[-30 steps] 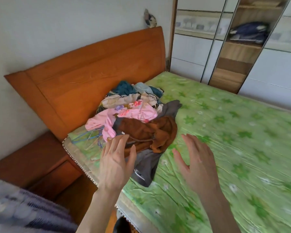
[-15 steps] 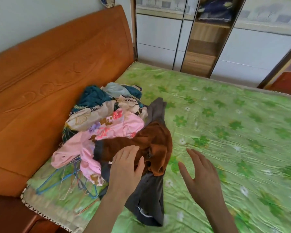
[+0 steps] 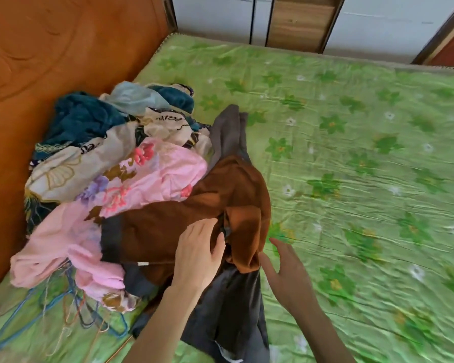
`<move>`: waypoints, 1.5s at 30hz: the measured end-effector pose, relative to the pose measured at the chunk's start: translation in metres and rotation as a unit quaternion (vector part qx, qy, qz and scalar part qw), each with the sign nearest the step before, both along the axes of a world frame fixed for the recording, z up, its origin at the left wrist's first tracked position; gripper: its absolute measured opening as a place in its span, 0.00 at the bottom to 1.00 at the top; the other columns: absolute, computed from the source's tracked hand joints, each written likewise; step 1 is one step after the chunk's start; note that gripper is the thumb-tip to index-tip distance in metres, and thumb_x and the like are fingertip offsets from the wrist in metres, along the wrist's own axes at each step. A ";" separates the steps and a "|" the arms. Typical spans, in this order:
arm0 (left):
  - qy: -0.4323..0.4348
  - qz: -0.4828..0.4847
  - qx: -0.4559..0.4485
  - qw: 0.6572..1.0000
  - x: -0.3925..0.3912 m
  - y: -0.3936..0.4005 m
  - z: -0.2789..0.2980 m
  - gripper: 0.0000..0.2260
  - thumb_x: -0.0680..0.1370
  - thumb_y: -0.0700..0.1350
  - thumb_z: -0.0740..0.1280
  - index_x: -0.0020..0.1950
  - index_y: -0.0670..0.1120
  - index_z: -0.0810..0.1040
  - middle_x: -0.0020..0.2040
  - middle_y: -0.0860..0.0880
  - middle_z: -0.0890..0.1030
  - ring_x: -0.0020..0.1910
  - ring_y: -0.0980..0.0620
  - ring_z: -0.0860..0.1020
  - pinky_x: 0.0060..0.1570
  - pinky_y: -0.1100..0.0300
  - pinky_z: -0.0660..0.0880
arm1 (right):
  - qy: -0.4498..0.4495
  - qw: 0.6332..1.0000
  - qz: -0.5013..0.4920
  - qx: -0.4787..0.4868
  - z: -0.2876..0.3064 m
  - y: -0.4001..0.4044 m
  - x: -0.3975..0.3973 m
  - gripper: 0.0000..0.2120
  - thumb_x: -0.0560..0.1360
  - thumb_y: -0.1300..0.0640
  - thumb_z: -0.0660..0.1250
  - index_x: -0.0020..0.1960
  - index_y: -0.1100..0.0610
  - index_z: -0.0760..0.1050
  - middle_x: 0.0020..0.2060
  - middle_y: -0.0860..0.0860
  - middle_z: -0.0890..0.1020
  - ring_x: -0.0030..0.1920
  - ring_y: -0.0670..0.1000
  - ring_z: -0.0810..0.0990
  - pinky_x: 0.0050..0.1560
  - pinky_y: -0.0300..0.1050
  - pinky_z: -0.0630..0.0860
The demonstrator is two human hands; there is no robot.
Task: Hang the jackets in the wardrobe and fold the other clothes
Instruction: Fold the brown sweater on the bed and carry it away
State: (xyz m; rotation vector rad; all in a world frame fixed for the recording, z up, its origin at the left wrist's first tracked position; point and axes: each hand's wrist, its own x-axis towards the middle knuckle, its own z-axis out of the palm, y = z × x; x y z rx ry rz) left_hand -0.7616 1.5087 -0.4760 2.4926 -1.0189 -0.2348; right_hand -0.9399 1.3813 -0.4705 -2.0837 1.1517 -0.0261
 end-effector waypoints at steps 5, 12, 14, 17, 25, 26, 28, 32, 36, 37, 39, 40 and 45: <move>0.018 -0.012 0.000 1.000 0.009 -0.022 -0.064 0.25 0.83 0.63 0.55 0.69 0.49 0.80 0.64 0.49 0.83 0.62 0.50 0.82 0.63 0.52 0.80 | 0.047 0.997 -0.042 0.046 -0.082 -0.014 0.024 0.32 0.83 0.40 0.63 0.81 0.53 0.61 0.77 0.52 0.70 0.75 0.54 0.71 0.69 0.52 0.69; 0.033 -0.031 0.020 0.999 0.022 -0.036 -0.114 0.28 0.83 0.65 0.52 0.69 0.50 0.80 0.65 0.50 0.83 0.62 0.51 0.82 0.64 0.52 0.80 | -0.006 0.955 -0.249 0.159 -0.168 -0.065 0.082 0.38 0.84 0.42 0.60 0.85 0.55 0.46 0.81 0.59 0.63 0.79 0.63 0.64 0.75 0.58 0.64; 0.031 -0.028 0.024 0.999 0.025 -0.039 -0.123 0.24 0.82 0.62 0.57 0.68 0.50 0.80 0.64 0.50 0.84 0.61 0.51 0.82 0.63 0.54 0.79 | -0.027 0.945 -0.274 0.177 -0.183 -0.083 0.096 0.35 0.84 0.45 0.62 0.84 0.57 0.51 0.77 0.60 0.69 0.75 0.63 0.70 0.71 0.56 0.68; 0.023 -0.039 0.021 0.999 0.025 -0.046 -0.127 0.23 0.82 0.62 0.58 0.67 0.50 0.82 0.61 0.50 0.85 0.58 0.51 0.84 0.61 0.53 0.81 | -0.015 0.948 -0.263 0.180 -0.191 -0.105 0.109 0.25 0.83 0.47 0.65 0.75 0.57 0.68 0.65 0.58 0.79 0.63 0.62 0.79 0.62 0.55 0.76; -0.016 -0.058 -0.014 0.998 0.028 -0.063 -0.089 0.16 0.82 0.53 0.68 0.66 0.48 0.81 0.59 0.49 0.85 0.56 0.51 0.83 0.56 0.58 0.79 | -0.096 0.976 -0.194 -0.011 -0.119 -0.093 0.081 0.08 0.81 0.52 0.65 0.59 0.47 0.76 0.44 0.47 0.81 0.45 0.55 0.81 0.42 0.48 0.70; -0.016 -0.061 -0.019 0.998 0.030 -0.065 -0.078 0.15 0.82 0.52 0.69 0.67 0.48 0.81 0.60 0.49 0.84 0.57 0.51 0.83 0.56 0.58 0.79 | -0.117 0.975 -0.186 -0.024 -0.103 -0.091 0.074 0.07 0.81 0.53 0.65 0.58 0.46 0.77 0.44 0.47 0.81 0.44 0.53 0.81 0.42 0.48 0.71; -0.014 -0.062 -0.032 0.997 0.032 -0.068 -0.050 0.16 0.83 0.52 0.68 0.68 0.49 0.80 0.62 0.50 0.84 0.60 0.51 0.82 0.59 0.59 0.77 | -0.154 0.971 -0.173 -0.053 -0.067 -0.085 0.058 0.08 0.80 0.56 0.66 0.57 0.46 0.77 0.45 0.46 0.82 0.43 0.50 0.80 0.41 0.48 0.72; 0.013 -0.079 -0.059 0.995 0.026 -0.074 0.015 0.18 0.84 0.56 0.62 0.71 0.51 0.78 0.67 0.52 0.81 0.66 0.53 0.78 0.67 0.60 0.74 | -0.220 0.961 -0.113 -0.122 0.015 -0.066 0.026 0.11 0.81 0.59 0.68 0.62 0.52 0.79 0.51 0.45 0.81 0.44 0.43 0.78 0.41 0.48 0.78; 0.033 -0.115 -0.064 0.991 0.010 -0.076 0.077 0.20 0.85 0.58 0.58 0.73 0.52 0.76 0.67 0.53 0.80 0.67 0.53 0.76 0.69 0.55 0.75 | -0.281 0.946 -0.050 -0.151 0.107 -0.055 -0.007 0.12 0.80 0.62 0.67 0.63 0.56 0.80 0.48 0.45 0.79 0.46 0.44 0.79 0.44 0.42 0.76; 0.046 -0.123 -0.061 0.989 0.003 -0.076 0.091 0.21 0.85 0.59 0.57 0.73 0.53 0.75 0.67 0.54 0.79 0.67 0.54 0.76 0.69 0.56 0.74 | -0.290 0.943 -0.033 -0.158 0.128 -0.054 -0.016 0.13 0.80 0.61 0.67 0.63 0.56 0.80 0.47 0.44 0.78 0.46 0.46 0.79 0.44 0.42 0.76; 0.099 -0.141 -0.068 0.983 -0.015 -0.076 0.121 0.19 0.85 0.61 0.55 0.71 0.56 0.75 0.65 0.57 0.79 0.64 0.58 0.77 0.68 0.59 0.74 | -0.287 0.942 0.002 -0.174 0.165 -0.053 -0.033 0.14 0.80 0.59 0.66 0.64 0.55 0.79 0.46 0.43 0.75 0.44 0.48 0.78 0.44 0.45 0.76; 0.135 -0.148 -0.080 0.976 -0.026 -0.076 0.136 0.18 0.85 0.60 0.56 0.69 0.56 0.76 0.62 0.59 0.80 0.61 0.59 0.78 0.68 0.60 0.74 | -0.280 0.941 0.021 -0.190 0.181 -0.052 -0.042 0.14 0.80 0.59 0.66 0.65 0.54 0.79 0.46 0.42 0.74 0.43 0.48 0.78 0.44 0.46 0.76; 0.433 -0.131 -0.025 0.892 -0.068 -0.084 0.184 0.34 0.83 0.71 0.48 0.59 0.49 0.85 0.46 0.48 0.85 0.53 0.48 0.84 0.64 0.45 0.76 | -0.213 0.925 0.109 -0.294 0.235 -0.025 -0.071 0.15 0.81 0.55 0.63 0.67 0.48 0.77 0.47 0.36 0.67 0.41 0.41 0.71 0.43 0.40 0.73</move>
